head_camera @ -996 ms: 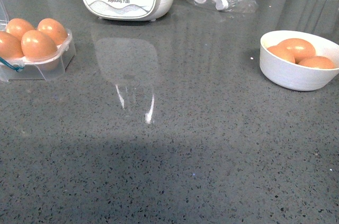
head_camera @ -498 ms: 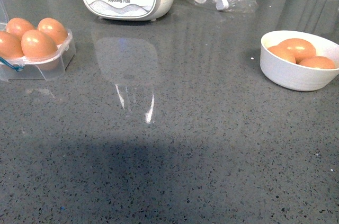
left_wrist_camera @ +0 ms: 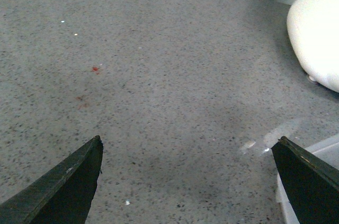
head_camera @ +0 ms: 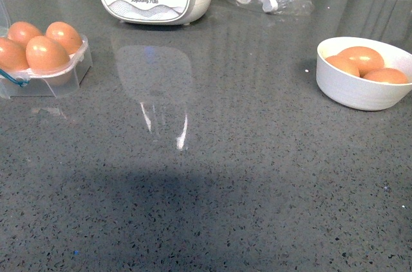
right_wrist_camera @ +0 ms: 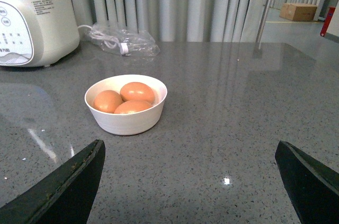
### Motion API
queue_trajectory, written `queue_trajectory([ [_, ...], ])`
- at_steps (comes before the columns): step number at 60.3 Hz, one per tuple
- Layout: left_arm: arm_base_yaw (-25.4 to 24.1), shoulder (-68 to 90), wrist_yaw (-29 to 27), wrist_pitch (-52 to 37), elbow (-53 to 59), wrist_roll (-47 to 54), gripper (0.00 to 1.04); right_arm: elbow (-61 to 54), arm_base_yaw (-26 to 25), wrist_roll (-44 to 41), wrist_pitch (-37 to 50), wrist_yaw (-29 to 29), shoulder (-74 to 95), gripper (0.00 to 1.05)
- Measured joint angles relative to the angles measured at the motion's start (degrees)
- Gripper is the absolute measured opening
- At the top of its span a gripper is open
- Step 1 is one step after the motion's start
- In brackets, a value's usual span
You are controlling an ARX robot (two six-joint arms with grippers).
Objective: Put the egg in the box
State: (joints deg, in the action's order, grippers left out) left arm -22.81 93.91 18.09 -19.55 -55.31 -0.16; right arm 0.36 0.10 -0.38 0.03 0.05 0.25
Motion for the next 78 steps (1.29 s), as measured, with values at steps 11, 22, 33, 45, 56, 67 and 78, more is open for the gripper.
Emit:
queue_trajectory([
  [11,4.6,-1.7,0.6,-0.4,2.1,-1.2,0.98,0.0,0.0,0.0,0.0,0.0,0.0,0.97],
  [22,10.8,-5.6,2.1,-0.2,4.5,-1.4,0.98,0.0,0.0,0.0,0.0,0.0,0.0,0.97],
  [33,17.7,-10.8,4.1,4.3,7.4,-0.6,0.98,0.0,0.0,0.0,0.0,0.0,0.0,0.97],
  [45,19.1,-12.4,4.6,7.5,8.2,0.2,0.98,0.0,0.0,0.0,0.0,0.0,0.0,0.97],
  [56,17.7,-15.7,1.5,10.1,7.8,0.1,0.98,0.0,0.0,0.0,0.0,0.0,0.0,0.97],
  [67,12.4,-25.9,-4.2,16.9,6.9,0.4,0.98,0.0,0.0,0.0,0.0,0.0,0.0,0.97],
  [78,2.0,-37.6,-2.5,28.7,8.6,-1.5,0.98,0.0,0.0,0.0,0.0,0.0,0.0,0.97],
])
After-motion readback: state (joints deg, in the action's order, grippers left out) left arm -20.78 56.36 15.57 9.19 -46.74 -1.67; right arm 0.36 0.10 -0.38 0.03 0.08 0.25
